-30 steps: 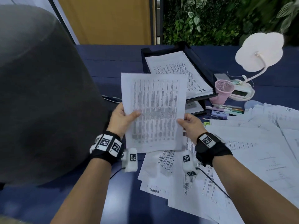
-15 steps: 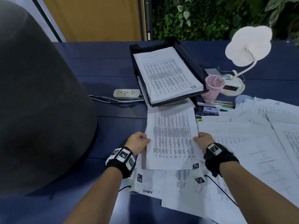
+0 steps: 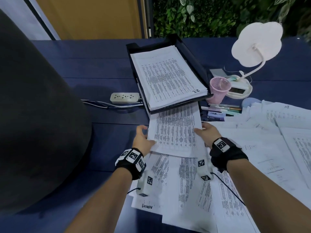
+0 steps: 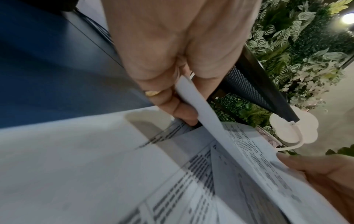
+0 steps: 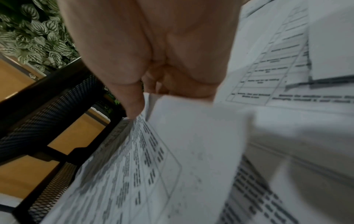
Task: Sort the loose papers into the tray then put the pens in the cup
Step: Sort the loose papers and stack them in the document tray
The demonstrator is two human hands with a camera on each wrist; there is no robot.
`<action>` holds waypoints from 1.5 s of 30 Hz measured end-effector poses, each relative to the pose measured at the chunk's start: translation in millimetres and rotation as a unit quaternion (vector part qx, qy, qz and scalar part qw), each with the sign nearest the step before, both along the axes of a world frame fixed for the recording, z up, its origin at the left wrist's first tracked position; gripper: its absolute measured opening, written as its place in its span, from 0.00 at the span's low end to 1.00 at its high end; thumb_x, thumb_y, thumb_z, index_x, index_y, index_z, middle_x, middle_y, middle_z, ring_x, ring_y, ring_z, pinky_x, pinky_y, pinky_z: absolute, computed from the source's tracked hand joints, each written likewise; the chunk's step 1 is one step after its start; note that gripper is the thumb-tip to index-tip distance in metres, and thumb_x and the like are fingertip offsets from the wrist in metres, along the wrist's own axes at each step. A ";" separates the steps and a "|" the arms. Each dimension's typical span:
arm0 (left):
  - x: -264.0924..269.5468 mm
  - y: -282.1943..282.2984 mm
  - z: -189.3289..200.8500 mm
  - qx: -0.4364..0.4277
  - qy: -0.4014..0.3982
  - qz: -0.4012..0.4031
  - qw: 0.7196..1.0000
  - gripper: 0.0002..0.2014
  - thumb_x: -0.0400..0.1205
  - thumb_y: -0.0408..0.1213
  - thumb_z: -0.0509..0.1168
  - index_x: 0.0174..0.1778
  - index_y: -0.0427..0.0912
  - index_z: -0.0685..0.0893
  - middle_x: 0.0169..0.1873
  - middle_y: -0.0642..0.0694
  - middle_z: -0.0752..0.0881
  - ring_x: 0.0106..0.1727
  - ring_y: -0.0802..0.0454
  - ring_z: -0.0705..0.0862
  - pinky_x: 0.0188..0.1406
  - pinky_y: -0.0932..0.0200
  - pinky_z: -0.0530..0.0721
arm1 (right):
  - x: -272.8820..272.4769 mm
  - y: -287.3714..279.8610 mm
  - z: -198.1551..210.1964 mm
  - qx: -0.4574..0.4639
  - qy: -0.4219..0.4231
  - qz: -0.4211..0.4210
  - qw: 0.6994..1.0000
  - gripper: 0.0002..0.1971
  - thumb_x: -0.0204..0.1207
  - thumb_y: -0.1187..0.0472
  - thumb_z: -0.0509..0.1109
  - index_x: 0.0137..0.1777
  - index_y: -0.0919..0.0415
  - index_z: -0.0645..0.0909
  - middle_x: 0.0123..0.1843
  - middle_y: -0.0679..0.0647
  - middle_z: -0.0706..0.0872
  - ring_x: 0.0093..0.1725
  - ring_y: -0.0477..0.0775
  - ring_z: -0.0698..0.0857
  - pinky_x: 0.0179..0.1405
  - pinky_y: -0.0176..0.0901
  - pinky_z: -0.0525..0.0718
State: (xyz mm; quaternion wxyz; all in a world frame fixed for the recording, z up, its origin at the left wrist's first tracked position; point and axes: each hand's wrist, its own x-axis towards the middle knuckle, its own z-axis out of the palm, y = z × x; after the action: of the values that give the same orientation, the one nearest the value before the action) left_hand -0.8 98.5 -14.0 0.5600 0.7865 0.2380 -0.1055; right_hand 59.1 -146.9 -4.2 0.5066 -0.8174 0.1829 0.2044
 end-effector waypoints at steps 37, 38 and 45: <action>63.8 10.0 -18.3 0.123 -0.133 0.006 0.983 0.27 0.79 0.23 0.64 0.73 0.47 0.69 0.58 0.47 0.82 0.53 0.50 0.84 0.62 0.49 0.83 | 91.5 16.5 -0.3 -0.164 -0.090 0.003 0.982 0.21 0.72 0.68 0.74 0.66 0.62 0.81 0.63 0.58 0.85 0.62 0.58 0.84 0.60 0.41 0.78; 63.0 9.7 -18.1 0.124 -0.133 0.003 0.983 0.27 0.80 0.24 0.63 0.73 0.47 0.69 0.60 0.47 0.82 0.52 0.51 0.84 0.62 0.51 0.83 | 89.0 17.3 -2.8 -0.145 -0.101 -0.018 0.984 0.19 0.73 0.69 0.71 0.65 0.61 0.82 0.63 0.60 0.86 0.61 0.61 0.84 0.61 0.44 0.80; 49.4 7.8 -16.1 0.089 -0.128 -0.001 0.988 0.32 0.82 0.26 0.60 0.81 0.48 0.58 0.57 0.53 0.80 0.49 0.52 0.85 0.55 0.61 0.78 | 54.4 3.3 -9.9 -0.098 -0.122 -0.044 0.987 0.16 0.80 0.70 0.62 0.66 0.64 0.82 0.62 0.63 0.86 0.62 0.62 0.83 0.57 0.35 0.75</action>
State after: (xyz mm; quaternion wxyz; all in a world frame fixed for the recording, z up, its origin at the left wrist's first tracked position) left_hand 48.7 106.3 -30.1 0.5135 0.8404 0.1725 0.0169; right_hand 113.5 -143.5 -14.2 0.4512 -0.8730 0.1743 0.0621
